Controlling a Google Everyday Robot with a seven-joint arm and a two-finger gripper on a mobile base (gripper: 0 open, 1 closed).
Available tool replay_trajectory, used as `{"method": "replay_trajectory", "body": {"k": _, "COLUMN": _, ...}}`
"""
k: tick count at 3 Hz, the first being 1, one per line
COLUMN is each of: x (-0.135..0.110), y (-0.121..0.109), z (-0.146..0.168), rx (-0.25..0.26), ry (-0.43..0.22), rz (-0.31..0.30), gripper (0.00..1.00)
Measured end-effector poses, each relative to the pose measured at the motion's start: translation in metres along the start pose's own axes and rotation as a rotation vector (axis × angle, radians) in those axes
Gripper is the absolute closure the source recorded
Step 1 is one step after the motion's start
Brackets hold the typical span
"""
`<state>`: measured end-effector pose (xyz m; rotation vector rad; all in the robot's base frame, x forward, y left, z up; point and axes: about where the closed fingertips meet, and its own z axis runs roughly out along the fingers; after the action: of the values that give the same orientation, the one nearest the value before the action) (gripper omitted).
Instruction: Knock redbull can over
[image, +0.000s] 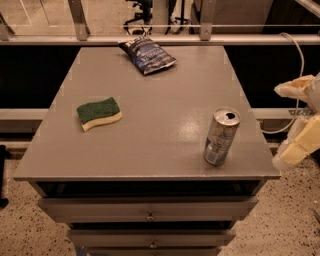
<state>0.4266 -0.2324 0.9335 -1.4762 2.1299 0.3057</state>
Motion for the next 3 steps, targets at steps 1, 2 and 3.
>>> {"method": "replay_trajectory", "body": {"k": 1, "x": -0.02, "y": 0.012, "z": 0.03, "rx": -0.026, "ry": -0.191, "rz": -0.037, "gripper": 0.0}}
{"method": "replay_trajectory", "body": {"k": 2, "x": -0.037, "y": 0.009, "z": 0.049, "rx": 0.006, "ry": -0.308, "rz": -0.092, "gripper": 0.0}}
{"method": "replay_trajectory", "body": {"k": 3, "x": -0.038, "y": -0.005, "z": 0.062, "rx": 0.046, "ry": -0.386, "rz": -0.116, "gripper": 0.0}}
